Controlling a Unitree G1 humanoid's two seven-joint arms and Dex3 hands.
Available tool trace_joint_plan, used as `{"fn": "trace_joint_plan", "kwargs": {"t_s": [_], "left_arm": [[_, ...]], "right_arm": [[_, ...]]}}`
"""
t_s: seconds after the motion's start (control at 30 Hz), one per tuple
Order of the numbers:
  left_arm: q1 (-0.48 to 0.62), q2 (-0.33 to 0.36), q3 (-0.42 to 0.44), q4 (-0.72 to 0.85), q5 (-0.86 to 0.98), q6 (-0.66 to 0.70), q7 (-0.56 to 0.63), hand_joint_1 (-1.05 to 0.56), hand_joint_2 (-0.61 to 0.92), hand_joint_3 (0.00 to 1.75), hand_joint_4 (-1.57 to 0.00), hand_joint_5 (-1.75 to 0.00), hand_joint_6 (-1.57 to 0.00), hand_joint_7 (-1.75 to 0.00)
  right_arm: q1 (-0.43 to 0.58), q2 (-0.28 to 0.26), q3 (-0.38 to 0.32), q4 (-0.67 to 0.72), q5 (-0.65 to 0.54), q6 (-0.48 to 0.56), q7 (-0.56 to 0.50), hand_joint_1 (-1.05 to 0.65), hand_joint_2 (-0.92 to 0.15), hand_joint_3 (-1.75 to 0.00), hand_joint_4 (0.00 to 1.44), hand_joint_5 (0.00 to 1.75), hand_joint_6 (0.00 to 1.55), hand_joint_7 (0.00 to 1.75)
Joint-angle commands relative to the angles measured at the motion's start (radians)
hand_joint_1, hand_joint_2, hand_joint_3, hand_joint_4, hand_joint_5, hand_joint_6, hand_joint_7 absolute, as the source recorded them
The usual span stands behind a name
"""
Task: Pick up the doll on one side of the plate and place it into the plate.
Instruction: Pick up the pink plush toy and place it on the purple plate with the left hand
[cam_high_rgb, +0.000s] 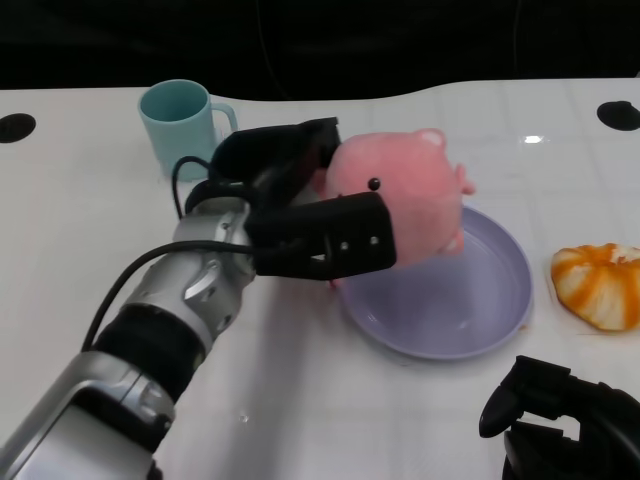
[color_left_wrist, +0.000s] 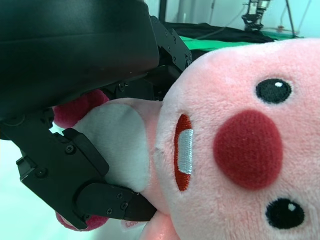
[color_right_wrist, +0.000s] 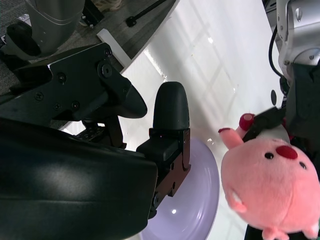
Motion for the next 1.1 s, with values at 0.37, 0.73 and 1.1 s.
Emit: {"fn": "trace_joint_plan", "kwargs": {"t_s": [0.37, 0.73, 1.1], "left_arm": [[-0.12, -0.129, -0.038, 0.194, 0.003, -0.021, 0.031, -0.28, 0.68, 0.77, -0.82, -1.75, -0.73, -1.46], [-0.154, -0.203, -0.033, 0.294, -0.007, 0.001, 0.026, -0.29, 0.75, 0.66, -0.83, -1.75, -0.69, -1.47], [-0.163, -0.196, -0.013, 0.299, -0.054, -0.017, -0.033, -0.28, 0.92, 0.1, -0.72, -1.61, -0.69, -0.39]], "right_arm": [[0.011, -0.007, -0.002, -0.008, 0.005, -0.008, 0.001, -0.09, -0.66, -1.17, 0.66, 1.75, 0.49, 1.59], [0.018, -0.005, 0.004, -0.014, 0.002, -0.014, 0.0, -0.11, -0.66, -1.16, 0.66, 1.75, 0.51, 1.57], [0.019, -0.011, 0.011, -0.015, -0.004, -0.025, 0.002, -0.14, -0.65, -1.16, 0.66, 1.75, 0.52, 1.56]]}}
